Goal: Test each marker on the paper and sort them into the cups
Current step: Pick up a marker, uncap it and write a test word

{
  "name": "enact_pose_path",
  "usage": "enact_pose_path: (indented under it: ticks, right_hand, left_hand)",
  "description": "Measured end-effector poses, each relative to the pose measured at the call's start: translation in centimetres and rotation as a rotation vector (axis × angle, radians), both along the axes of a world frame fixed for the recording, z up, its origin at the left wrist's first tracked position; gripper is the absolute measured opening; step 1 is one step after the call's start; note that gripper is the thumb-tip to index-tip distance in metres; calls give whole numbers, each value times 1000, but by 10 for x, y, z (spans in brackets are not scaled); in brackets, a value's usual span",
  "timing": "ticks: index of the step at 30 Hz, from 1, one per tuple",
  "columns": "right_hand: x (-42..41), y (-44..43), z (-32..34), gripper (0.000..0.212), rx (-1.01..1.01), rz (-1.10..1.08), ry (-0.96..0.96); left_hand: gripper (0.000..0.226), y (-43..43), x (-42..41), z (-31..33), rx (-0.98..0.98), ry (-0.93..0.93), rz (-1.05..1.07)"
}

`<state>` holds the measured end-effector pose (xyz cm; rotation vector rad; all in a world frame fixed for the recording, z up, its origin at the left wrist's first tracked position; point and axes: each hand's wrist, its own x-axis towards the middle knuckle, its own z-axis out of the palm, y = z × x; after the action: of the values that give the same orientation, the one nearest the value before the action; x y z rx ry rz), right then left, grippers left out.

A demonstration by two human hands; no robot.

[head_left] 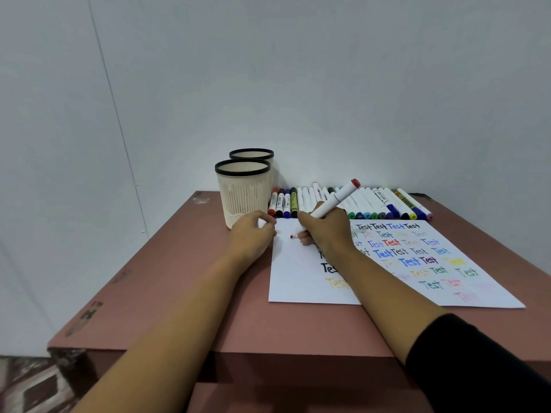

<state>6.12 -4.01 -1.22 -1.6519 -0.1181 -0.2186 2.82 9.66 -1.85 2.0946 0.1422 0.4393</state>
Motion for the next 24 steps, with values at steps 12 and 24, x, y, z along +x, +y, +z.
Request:
enact_pose_path:
  ticks: [12, 24]
  right_hand:
    - [-2, -2, 1, 21, 48, -88, 9]
    - [-2, -2, 1, 18, -30, -64, -2]
  left_hand:
    - [21, 0, 2, 0, 11, 3, -2]
    - [20, 1, 2, -1, 12, 9, -16]
